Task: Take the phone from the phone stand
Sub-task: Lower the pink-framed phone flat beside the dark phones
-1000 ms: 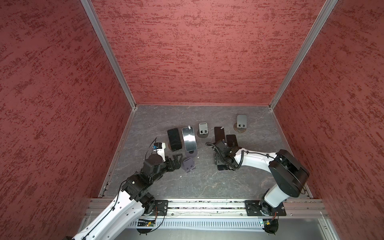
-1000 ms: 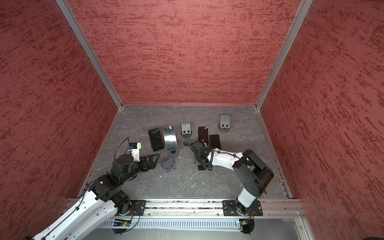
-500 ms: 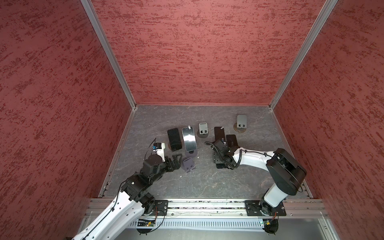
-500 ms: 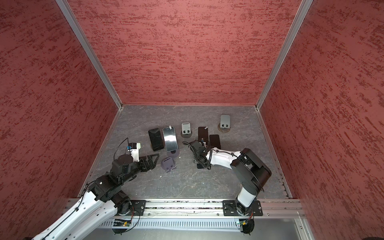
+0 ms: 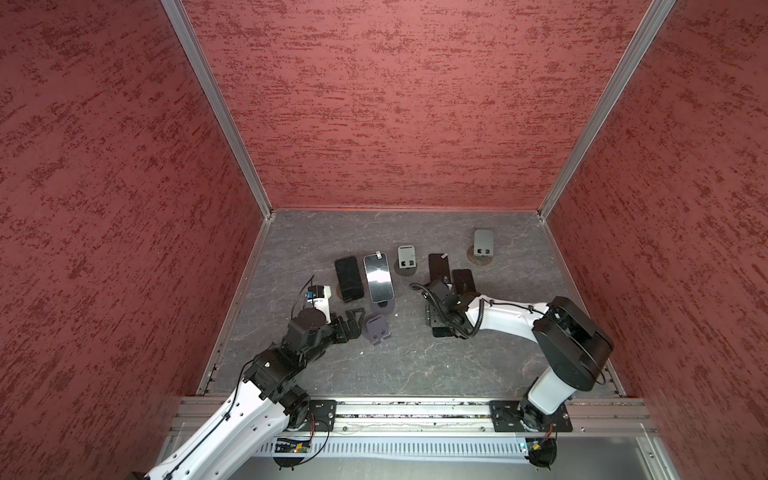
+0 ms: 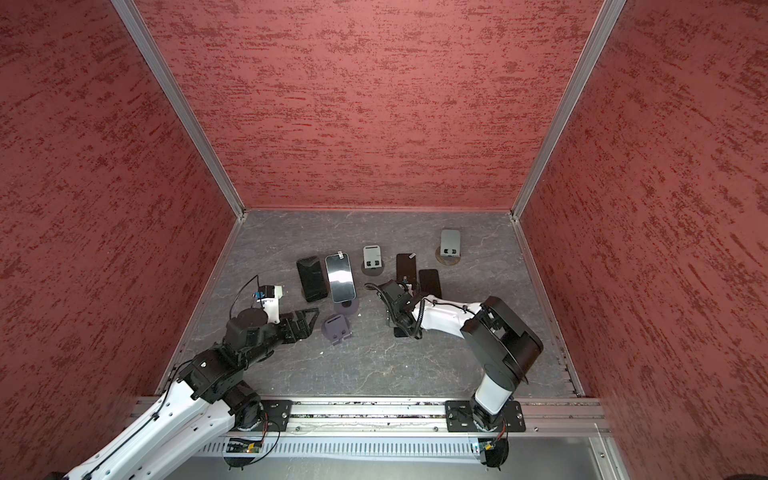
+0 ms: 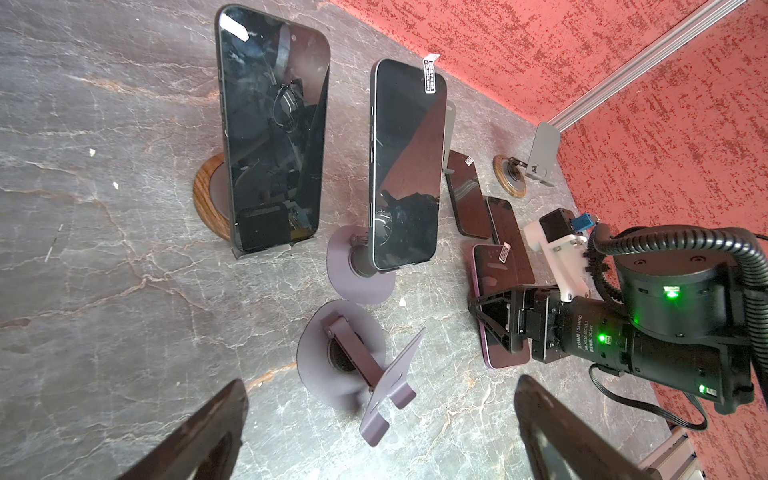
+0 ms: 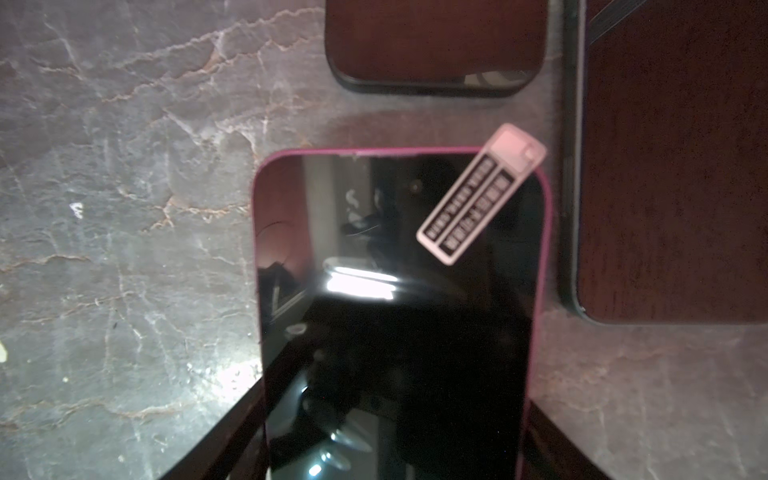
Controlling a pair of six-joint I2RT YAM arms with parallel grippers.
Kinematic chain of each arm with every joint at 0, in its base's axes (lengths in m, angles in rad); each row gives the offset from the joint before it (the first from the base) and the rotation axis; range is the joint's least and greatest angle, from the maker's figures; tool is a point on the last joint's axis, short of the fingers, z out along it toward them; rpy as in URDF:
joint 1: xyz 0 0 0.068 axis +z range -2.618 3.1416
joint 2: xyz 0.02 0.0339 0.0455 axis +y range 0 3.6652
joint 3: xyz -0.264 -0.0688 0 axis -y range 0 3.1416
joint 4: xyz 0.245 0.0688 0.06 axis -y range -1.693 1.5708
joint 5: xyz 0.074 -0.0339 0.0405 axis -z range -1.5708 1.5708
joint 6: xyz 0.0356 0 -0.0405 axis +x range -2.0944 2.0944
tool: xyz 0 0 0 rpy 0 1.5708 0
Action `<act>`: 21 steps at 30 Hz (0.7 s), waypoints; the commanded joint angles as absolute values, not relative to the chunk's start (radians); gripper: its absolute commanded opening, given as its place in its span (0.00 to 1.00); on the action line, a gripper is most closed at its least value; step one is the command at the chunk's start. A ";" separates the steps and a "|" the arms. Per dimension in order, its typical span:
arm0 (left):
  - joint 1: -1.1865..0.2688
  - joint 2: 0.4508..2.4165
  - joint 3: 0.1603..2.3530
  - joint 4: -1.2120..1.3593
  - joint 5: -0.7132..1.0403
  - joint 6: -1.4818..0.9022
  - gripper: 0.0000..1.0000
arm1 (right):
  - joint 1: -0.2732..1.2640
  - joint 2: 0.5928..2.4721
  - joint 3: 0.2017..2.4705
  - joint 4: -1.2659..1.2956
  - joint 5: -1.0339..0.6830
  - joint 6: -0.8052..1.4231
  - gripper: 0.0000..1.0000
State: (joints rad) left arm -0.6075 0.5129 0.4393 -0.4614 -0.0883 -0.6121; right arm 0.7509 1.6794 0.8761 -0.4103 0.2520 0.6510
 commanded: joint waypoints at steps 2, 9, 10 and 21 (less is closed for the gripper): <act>-0.613 0.525 0.443 -0.438 -0.097 -0.590 1.00 | 0.742 1.725 0.830 -0.488 0.262 0.666 0.80; -0.614 0.536 0.446 -0.438 -0.092 -0.589 0.99 | 0.742 1.727 0.826 -0.485 0.263 0.663 0.80; -0.614 0.537 0.448 -0.439 -0.093 -0.590 1.00 | 0.742 1.728 0.826 -0.486 0.264 0.661 0.80; -0.627 0.584 0.475 -0.482 -0.130 -0.621 0.99 | 0.741 1.704 0.871 -0.499 0.287 0.635 0.84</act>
